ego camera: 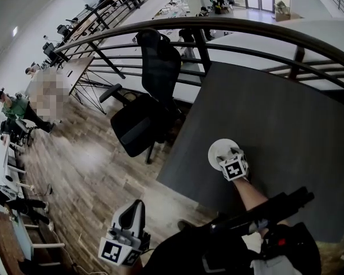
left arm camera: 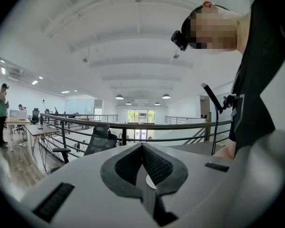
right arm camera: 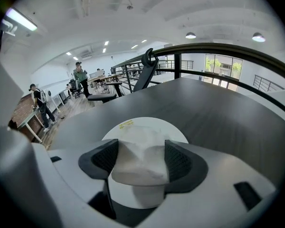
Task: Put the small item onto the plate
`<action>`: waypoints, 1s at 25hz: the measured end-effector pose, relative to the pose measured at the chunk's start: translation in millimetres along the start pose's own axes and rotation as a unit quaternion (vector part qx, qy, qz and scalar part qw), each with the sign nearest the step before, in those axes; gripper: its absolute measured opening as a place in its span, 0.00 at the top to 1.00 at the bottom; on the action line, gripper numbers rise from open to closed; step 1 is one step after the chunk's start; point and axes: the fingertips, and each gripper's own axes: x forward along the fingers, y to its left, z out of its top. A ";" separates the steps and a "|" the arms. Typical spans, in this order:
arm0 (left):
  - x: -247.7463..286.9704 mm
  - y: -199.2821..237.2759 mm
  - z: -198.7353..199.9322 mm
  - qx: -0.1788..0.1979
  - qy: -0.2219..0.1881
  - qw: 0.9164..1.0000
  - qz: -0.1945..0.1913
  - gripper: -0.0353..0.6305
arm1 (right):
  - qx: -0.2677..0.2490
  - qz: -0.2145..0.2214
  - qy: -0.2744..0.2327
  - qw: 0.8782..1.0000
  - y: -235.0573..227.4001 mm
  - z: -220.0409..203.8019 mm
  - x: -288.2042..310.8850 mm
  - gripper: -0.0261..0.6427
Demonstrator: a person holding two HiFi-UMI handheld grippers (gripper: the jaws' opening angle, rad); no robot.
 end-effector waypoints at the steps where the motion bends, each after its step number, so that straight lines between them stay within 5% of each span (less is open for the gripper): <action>1: -1.0 3.5 -4.5 0.001 0.005 1.000 0.004 0.94 | 0.000 -0.002 0.003 1.000 -0.8 -1.7 3.7 0.50; 5: -10.3 15.3 -22.9 0.014 0.034 0.999 0.020 0.94 | -0.021 -0.012 0.006 1.000 -2.3 -1.2 9.8 0.50; 9: -6.2 7.4 -12.3 0.006 0.016 1.000 0.012 0.94 | -0.061 -0.037 0.015 0.997 -7.8 -1.5 9.3 0.50; 25: -19.4 10.2 -26.3 0.022 0.037 0.999 0.021 0.94 | -0.047 -0.010 0.026 0.999 -4.6 -10.5 15.3 0.49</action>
